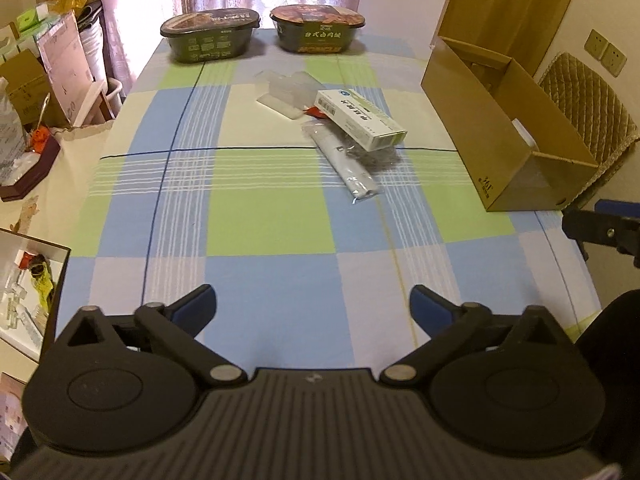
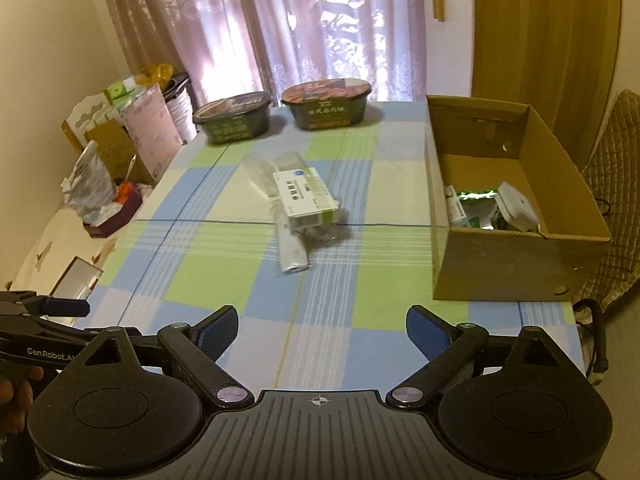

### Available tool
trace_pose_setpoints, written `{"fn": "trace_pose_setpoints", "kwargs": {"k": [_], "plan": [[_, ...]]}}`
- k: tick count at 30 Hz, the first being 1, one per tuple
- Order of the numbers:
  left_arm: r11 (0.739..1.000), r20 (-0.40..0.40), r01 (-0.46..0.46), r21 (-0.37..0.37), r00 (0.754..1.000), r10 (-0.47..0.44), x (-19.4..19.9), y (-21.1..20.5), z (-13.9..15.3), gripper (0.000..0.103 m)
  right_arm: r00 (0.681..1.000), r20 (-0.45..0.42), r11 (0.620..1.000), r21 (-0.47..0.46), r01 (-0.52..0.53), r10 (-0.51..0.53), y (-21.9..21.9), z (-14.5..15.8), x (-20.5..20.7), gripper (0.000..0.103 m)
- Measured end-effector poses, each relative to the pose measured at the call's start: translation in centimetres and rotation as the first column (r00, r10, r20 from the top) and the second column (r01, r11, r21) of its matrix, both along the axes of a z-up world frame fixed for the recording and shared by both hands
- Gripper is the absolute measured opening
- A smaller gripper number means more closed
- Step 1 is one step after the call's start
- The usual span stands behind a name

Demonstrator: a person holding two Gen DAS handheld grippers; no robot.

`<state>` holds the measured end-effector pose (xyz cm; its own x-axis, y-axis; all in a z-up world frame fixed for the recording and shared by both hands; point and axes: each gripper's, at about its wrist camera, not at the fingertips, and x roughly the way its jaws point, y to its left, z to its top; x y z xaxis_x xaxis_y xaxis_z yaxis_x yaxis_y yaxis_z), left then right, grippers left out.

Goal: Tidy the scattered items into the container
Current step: 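Move both open tools back over the remaining items on the table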

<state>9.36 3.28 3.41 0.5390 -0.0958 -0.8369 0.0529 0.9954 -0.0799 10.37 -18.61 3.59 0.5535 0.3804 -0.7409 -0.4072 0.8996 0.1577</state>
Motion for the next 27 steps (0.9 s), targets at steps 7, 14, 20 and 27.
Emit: {"fn": "trace_pose_setpoints", "kwargs": {"k": [7, 14, 20, 27], "plan": [[1.0, -0.003, -0.025, -0.005, 1.0, 0.025, -0.2, 0.8, 0.1, 0.102, 1.0, -0.001, 1.0, -0.016, -0.024, 0.024, 1.0, 0.2, -0.4, 0.096], [0.999, -0.002, -0.032, -0.019, 0.999, 0.032, -0.2, 1.2, 0.1, 0.102, 0.999, -0.002, 0.999, -0.026, -0.04, 0.04, 1.8, 0.2, -0.2, 0.096], [0.999, -0.006, -0.04, -0.029, 0.999, 0.04, -0.1, 1.4, -0.2, 0.102, 0.999, -0.013, 0.998, -0.033, -0.051, 0.051, 2.2, -0.3, -0.1, 0.096], [0.998, -0.014, -0.05, -0.04, 0.999, 0.05, 0.3, 1.7, -0.7, 0.102, 0.998, -0.032, 0.997, -0.043, -0.06, 0.059, 2.7, -1.0, 0.3, 0.096]]}}
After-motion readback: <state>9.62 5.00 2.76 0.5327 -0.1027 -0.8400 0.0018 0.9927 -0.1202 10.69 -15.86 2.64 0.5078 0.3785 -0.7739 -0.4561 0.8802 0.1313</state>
